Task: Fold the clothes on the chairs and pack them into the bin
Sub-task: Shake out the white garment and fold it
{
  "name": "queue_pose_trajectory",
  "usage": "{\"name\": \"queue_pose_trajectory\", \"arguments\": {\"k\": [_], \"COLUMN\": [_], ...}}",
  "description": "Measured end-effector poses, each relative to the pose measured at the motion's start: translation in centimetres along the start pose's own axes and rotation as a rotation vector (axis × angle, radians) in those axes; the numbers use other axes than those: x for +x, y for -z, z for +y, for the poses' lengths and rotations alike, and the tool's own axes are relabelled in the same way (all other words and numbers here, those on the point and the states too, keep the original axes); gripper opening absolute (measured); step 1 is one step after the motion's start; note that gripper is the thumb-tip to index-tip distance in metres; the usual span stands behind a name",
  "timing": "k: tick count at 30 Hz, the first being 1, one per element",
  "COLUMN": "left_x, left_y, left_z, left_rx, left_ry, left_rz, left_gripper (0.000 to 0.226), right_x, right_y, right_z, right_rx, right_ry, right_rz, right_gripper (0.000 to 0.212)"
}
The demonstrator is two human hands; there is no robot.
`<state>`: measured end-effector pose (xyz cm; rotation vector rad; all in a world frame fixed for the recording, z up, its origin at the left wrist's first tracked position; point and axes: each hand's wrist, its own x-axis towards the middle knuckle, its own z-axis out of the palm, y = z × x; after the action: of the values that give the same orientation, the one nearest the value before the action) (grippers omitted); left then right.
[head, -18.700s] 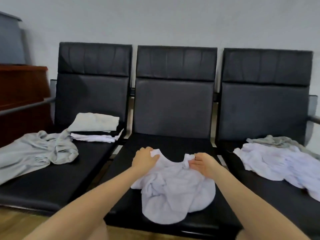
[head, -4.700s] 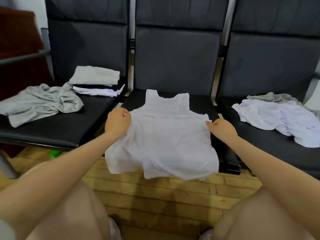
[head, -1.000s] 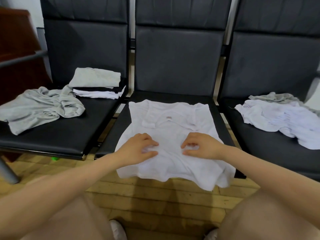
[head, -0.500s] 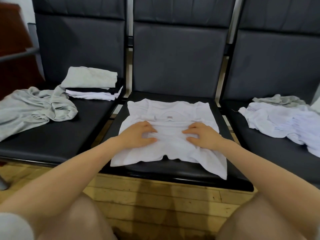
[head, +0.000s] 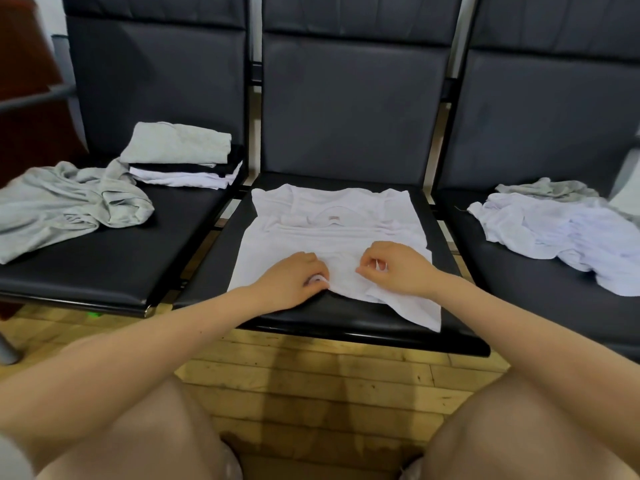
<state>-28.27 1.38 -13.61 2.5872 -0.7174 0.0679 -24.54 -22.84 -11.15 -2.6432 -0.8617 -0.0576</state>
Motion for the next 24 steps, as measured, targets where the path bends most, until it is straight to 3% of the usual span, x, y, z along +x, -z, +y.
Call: {"name": "queue_pose_trajectory", "arguments": {"k": [2, 6, 9, 12, 16, 19, 24], "left_x": [0.2, 1.5, 2.6, 3.9, 5.3, 5.4, 5.1], "left_y": [0.2, 0.8, 1.5, 2.7, 5.6, 7.4, 7.2], "left_z": [0.2, 1.0, 1.9, 2.8, 3.1, 2.2, 0.4], "left_rx": [-0.130, -0.452, -0.566, -0.507, -0.398, -0.385, -0.403], "left_ry": [0.087, 0.340, 0.418, 0.396, 0.384, 0.353, 0.325], "left_rz": [0.050, 0.211, 0.268, 0.279, 0.250, 0.274, 0.237], "left_gripper": [0.024, 0.021, 0.022, 0.028, 0.024, 0.019, 0.017], "right_x": [-0.8, -1.3, -0.7, 0.5, 2.2, 1.9, 0.2], "right_y": [0.2, -0.5, -1.4, -0.8, 2.2, 4.0, 4.0], "right_z": [-0.6, -1.5, -2.0, -2.3, -1.8, -1.1, 0.1], "right_rx": [-0.006, -0.169, -0.224, -0.129, 0.093, 0.254, 0.157], "right_ry": [-0.029, -0.099, -0.141, -0.218, -0.318, -0.286, -0.168], "right_rz": [-0.064, -0.156, -0.096, -0.033, 0.105, 0.199, 0.263], "right_gripper": [0.031, 0.066, 0.043, 0.019, 0.020, 0.023, 0.007]}}
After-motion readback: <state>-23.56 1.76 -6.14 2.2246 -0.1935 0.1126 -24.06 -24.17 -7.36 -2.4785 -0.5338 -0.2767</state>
